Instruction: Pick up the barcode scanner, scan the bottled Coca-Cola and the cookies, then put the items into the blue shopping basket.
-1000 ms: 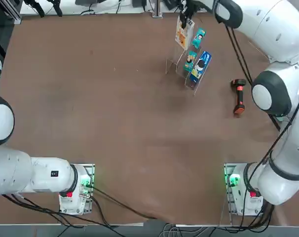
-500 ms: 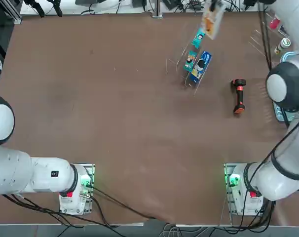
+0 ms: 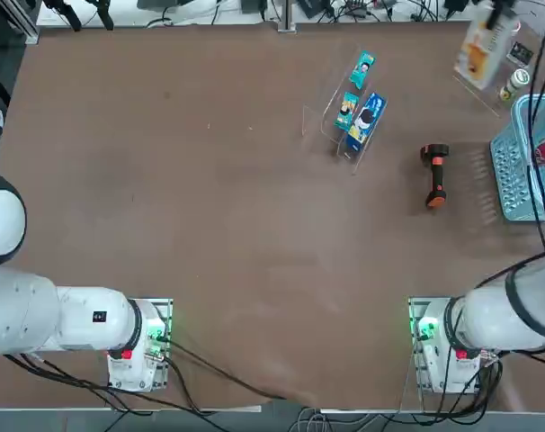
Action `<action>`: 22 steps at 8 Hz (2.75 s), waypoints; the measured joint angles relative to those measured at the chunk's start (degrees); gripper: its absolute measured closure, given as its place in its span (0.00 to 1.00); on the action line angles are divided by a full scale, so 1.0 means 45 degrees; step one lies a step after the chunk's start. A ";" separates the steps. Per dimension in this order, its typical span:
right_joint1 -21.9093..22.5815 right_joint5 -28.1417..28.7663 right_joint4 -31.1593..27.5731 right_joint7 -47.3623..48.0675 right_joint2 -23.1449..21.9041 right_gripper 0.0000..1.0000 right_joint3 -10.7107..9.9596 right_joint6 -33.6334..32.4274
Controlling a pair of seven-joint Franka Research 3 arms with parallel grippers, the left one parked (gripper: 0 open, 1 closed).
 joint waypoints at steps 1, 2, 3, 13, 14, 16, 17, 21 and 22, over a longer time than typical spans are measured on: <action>-0.1059 -0.0339 -0.1285 -0.0753 -0.0749 0.67 -0.0017 0.0712; -0.2262 -0.0491 -0.2573 -0.1546 -0.1374 0.67 -0.0027 0.1729; -0.3554 -0.0513 -0.3875 -0.2352 -0.1922 0.67 -0.0046 0.2903; -0.7001 -0.0504 -1.0162 -0.3722 -0.2215 0.56 -0.0074 0.9675; -0.7002 -0.0504 -1.0150 -0.3728 -0.2039 0.41 -0.0071 0.9812; -0.6979 -0.0502 -1.0005 -0.3755 -0.2069 0.01 0.0018 0.9769; -0.6874 -0.0500 -0.9783 -0.3787 -0.2160 0.00 0.0083 0.9520; -0.4094 -0.0441 -0.6383 -0.3753 -0.2665 0.00 0.0281 0.6049; -0.2996 -0.0414 -0.5730 -0.3500 -0.2877 0.00 0.0327 0.5637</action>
